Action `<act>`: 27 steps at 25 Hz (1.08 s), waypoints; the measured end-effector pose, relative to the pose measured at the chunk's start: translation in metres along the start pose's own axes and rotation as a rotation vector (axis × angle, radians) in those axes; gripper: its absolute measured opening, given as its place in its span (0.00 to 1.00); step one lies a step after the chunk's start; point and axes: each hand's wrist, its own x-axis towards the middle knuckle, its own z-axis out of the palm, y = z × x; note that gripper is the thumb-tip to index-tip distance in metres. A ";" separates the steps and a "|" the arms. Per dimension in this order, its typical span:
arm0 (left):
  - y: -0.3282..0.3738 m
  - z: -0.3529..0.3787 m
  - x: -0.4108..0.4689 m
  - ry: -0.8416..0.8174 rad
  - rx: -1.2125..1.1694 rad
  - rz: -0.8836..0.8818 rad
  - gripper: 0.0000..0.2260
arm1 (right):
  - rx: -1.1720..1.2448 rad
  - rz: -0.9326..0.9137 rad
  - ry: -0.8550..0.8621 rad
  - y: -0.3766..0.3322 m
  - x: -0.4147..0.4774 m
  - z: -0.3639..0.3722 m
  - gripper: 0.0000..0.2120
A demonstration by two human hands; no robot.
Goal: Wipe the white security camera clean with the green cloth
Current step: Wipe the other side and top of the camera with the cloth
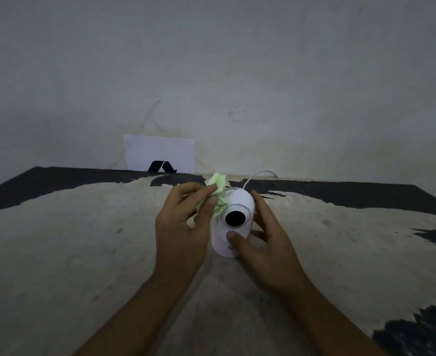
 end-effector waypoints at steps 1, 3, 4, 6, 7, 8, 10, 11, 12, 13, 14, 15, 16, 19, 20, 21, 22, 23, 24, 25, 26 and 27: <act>0.001 0.002 0.002 -0.019 0.011 0.041 0.12 | 0.009 -0.010 -0.016 0.003 0.000 0.001 0.37; 0.000 0.005 0.004 -0.071 0.038 0.110 0.12 | 0.016 -0.008 -0.016 0.005 0.002 0.002 0.37; -0.001 0.006 0.003 -0.106 0.053 0.143 0.13 | 0.017 0.003 -0.008 0.005 0.003 0.002 0.37; -0.004 0.007 0.002 -0.146 0.083 0.169 0.14 | 0.019 0.012 0.002 0.004 0.004 0.003 0.36; -0.006 0.007 0.002 -0.142 0.092 0.133 0.14 | 0.024 0.003 0.009 0.004 0.005 0.004 0.35; -0.006 0.005 0.002 -0.128 0.091 0.078 0.14 | 0.034 -0.011 0.013 0.005 0.004 0.004 0.35; -0.005 0.004 0.003 -0.118 0.100 0.037 0.13 | 0.048 -0.026 0.013 0.006 0.004 0.004 0.35; -0.003 0.004 0.003 -0.139 0.118 0.060 0.13 | 0.049 -0.020 0.015 0.006 0.004 0.004 0.35; -0.002 0.005 0.002 -0.165 0.141 0.102 0.14 | 0.051 -0.007 0.016 0.005 0.004 0.004 0.34; -0.003 0.006 0.002 -0.173 0.155 0.127 0.14 | 0.054 0.006 0.016 0.005 0.005 0.004 0.34; -0.004 0.006 0.003 -0.162 0.148 0.101 0.14 | 0.057 0.009 0.018 0.005 0.005 0.005 0.34; -0.005 0.006 0.003 -0.132 0.126 0.036 0.14 | 0.056 0.001 0.016 0.006 0.005 0.005 0.34; -0.006 0.006 0.003 -0.106 0.105 -0.017 0.13 | 0.050 -0.013 0.014 0.007 0.005 0.004 0.35; -0.006 0.005 0.000 -0.136 0.120 0.041 0.14 | 0.040 -0.014 0.016 0.005 0.004 0.004 0.35; -0.007 0.005 0.000 -0.142 0.139 0.076 0.15 | 0.045 -0.010 0.014 0.005 0.004 0.004 0.35; -0.007 0.005 0.001 -0.126 0.160 0.071 0.15 | 0.047 -0.012 0.013 0.005 0.004 0.004 0.35; -0.008 0.006 0.002 -0.099 0.167 0.034 0.14 | 0.043 -0.019 0.015 0.005 0.004 0.004 0.35; -0.008 0.006 0.002 -0.075 0.155 -0.004 0.13 | 0.034 -0.025 0.019 0.006 0.004 0.004 0.35; -0.008 0.007 0.002 -0.065 0.135 0.000 0.12 | 0.029 -0.024 0.022 0.006 0.004 0.004 0.35; -0.006 0.007 0.001 -0.078 0.110 0.041 0.12 | 0.029 -0.016 0.018 0.006 0.004 0.004 0.35; -0.004 0.007 0.000 -0.109 0.095 0.105 0.12 | 0.029 -0.005 0.013 0.006 0.005 0.005 0.35; -0.002 0.008 0.000 -0.140 0.092 0.163 0.12 | 0.030 0.002 0.009 0.006 0.005 0.005 0.35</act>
